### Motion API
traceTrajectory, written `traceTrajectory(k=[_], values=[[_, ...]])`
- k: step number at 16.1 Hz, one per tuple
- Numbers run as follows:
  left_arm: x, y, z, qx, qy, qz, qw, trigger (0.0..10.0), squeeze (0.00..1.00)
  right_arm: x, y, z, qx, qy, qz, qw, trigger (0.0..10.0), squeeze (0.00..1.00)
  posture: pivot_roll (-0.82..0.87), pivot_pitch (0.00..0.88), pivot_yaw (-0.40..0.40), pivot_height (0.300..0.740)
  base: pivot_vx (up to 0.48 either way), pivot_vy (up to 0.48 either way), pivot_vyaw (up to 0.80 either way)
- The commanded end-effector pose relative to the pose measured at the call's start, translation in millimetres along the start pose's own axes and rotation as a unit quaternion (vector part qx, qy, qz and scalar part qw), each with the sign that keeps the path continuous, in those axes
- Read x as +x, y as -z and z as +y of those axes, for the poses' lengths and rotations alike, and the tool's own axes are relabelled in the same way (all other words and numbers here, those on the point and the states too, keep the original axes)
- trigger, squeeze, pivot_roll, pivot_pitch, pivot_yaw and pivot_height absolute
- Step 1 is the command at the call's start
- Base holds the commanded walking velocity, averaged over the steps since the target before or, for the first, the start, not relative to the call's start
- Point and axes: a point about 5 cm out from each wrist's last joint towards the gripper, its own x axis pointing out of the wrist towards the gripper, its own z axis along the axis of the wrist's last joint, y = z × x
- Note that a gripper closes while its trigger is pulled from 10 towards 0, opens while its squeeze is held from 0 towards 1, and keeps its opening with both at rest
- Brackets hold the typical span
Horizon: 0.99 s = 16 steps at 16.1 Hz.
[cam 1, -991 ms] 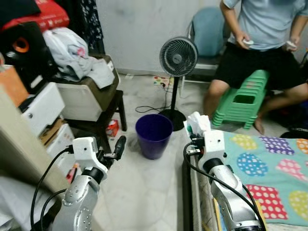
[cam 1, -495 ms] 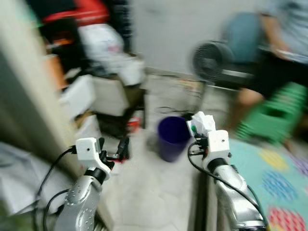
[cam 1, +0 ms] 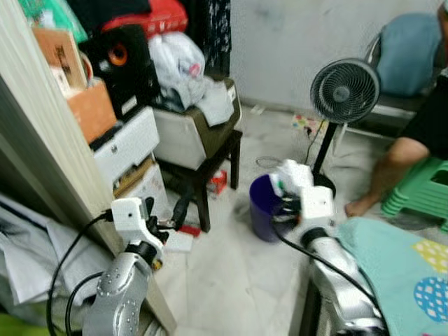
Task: Clean up the room
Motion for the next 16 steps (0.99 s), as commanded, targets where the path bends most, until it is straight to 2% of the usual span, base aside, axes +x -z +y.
traceTrajectory(k=[1, 3, 7, 16], values=[[-1.1, -2, 5.8, 0.0, -0.012, -0.001, 1.0, 10.0, 0.0, 0.5, -3, -2.3, -0.002, 0.005, -0.003, 1.0, 10.0, 0.0, -0.05, 0.0, 0.0, 0.74, 0.0, 0.0, 0.0], [-1.3, -1, 6.2, -0.006, -0.015, -0.001, 1.0, 10.0, 0.0, 0.4, -3, -2.5, -0.005, 0.004, -0.003, 1.0, 10.0, 0.0, -0.05, 0.0, -0.002, 0.74, 0.0, 0.0, 0.0], [-2.7, -2, -5.4, -0.033, 0.038, 0.004, 0.999, 10.0, 0.0, 0.3, -2, -2.7, 0.001, 0.003, -0.001, 1.0, 10.0, 0.0, -0.05, 0.0, -0.005, 0.74, 0.0, 0.0, 0.22], [-4.1, -2, -9.1, -0.046, 0.06, 0.008, 0.997, 10.0, 0.0, 0.6, -3, -0.3, -0.002, -0.01, -0.003, 1.0, 10.0, 0.0, -0.05, 0.0, -0.01, 0.74, 0.0, 0.0, -0.76]])
